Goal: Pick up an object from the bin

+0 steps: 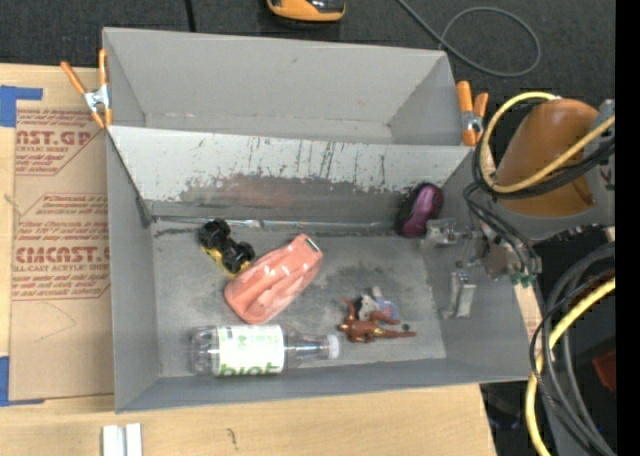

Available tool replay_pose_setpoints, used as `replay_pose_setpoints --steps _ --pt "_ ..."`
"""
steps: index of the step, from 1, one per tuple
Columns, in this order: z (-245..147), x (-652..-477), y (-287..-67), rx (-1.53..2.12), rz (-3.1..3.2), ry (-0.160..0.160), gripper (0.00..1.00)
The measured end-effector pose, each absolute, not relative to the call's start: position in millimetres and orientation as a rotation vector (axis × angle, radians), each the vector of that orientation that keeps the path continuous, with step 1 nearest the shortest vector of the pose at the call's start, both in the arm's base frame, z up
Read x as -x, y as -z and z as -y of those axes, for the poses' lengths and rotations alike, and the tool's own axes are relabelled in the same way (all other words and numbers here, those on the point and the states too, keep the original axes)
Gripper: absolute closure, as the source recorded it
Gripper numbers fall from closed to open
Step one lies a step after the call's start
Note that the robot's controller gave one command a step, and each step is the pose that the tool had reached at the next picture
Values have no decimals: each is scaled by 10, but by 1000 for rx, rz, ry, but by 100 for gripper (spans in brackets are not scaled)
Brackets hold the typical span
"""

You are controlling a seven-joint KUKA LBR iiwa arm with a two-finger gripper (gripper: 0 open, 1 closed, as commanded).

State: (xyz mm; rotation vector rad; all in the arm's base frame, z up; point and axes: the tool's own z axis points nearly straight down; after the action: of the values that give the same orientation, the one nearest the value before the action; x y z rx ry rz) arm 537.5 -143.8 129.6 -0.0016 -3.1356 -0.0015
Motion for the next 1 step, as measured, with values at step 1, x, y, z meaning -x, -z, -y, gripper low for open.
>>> replay_pose_setpoints --steps 1 --pt "1434 -5395 -1340 -1 3143 -1 0"
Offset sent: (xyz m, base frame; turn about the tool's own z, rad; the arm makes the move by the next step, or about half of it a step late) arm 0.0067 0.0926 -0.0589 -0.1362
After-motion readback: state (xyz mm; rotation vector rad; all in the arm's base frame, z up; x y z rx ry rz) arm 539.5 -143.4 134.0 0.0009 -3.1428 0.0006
